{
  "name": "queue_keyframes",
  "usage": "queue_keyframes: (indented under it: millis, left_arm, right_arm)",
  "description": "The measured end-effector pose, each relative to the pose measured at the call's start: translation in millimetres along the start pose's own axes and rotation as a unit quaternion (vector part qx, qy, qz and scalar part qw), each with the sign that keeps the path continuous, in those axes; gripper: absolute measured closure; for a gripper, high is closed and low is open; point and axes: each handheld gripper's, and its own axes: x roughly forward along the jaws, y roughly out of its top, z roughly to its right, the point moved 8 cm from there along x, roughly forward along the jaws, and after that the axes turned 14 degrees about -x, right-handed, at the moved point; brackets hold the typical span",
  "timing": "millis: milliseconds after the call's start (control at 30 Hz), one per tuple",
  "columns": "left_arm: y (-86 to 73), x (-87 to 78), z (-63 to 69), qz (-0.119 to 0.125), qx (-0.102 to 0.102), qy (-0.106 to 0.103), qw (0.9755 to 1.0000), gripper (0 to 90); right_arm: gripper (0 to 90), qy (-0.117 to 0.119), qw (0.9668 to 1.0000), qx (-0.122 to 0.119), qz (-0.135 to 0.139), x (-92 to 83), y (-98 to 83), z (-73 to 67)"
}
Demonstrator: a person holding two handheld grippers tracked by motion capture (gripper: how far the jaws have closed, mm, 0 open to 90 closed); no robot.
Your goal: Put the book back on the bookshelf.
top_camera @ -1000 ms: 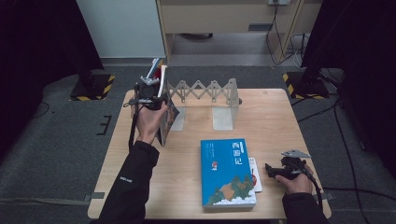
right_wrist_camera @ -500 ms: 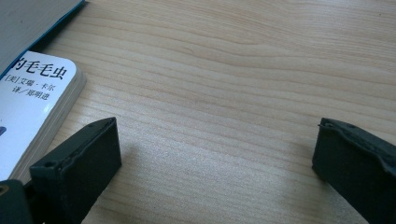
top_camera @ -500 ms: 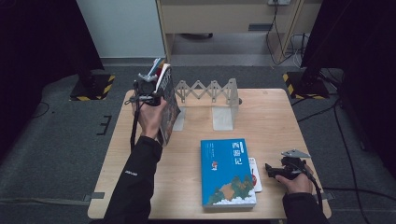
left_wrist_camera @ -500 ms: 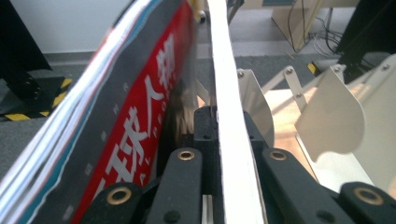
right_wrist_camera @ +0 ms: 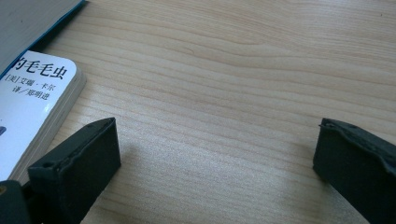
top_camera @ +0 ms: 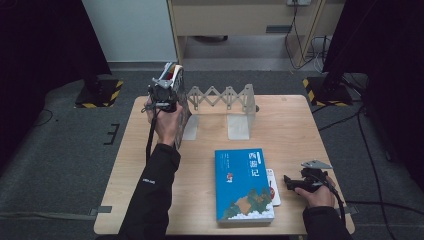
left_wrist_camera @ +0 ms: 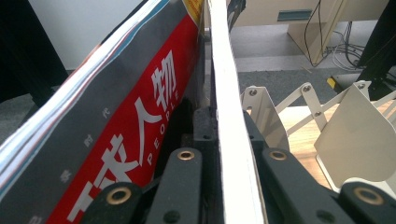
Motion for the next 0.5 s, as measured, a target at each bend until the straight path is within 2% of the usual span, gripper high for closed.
queue_keyframes:
  millis: [133,300,333,400,433,500]
  left_arm:
    - [-0.5,-0.9,-1.0,0.000,-0.001,-0.004,1.0000,81.3]
    - [0.3,-9.5,-3.1,0.018,0.009,-0.004,0.9998,76.6]
    - [1.6,-14.2,-4.6,0.024,0.008,-0.009,0.9996,72.7]
    - [1.9,-16.8,-5.3,0.026,0.007,-0.011,0.9996,70.0]
    - [1.1,-21.8,-5.4,0.028,0.005,-0.022,0.9994,68.1]
    - [0.4,-24.2,-5.3,0.030,0.005,-0.026,0.9992,64.7]
  right_arm:
    - [0.8,0.000,1.0000,0.000,0.000,0.0,0.0,0.0]
    - [0.8,0.000,1.0000,0.000,0.000,0.0,0.0,0.0]
    - [0.8,0.000,1.0000,0.000,0.000,0.0,0.0,-0.1]
    - [0.8,0.000,1.0000,0.000,0.000,0.0,0.0,0.0]
    - [0.8,0.000,1.0000,0.000,0.000,0.0,0.0,0.0]
    - [0.8,0.000,1.0000,0.000,0.000,0.0,0.0,-0.1]
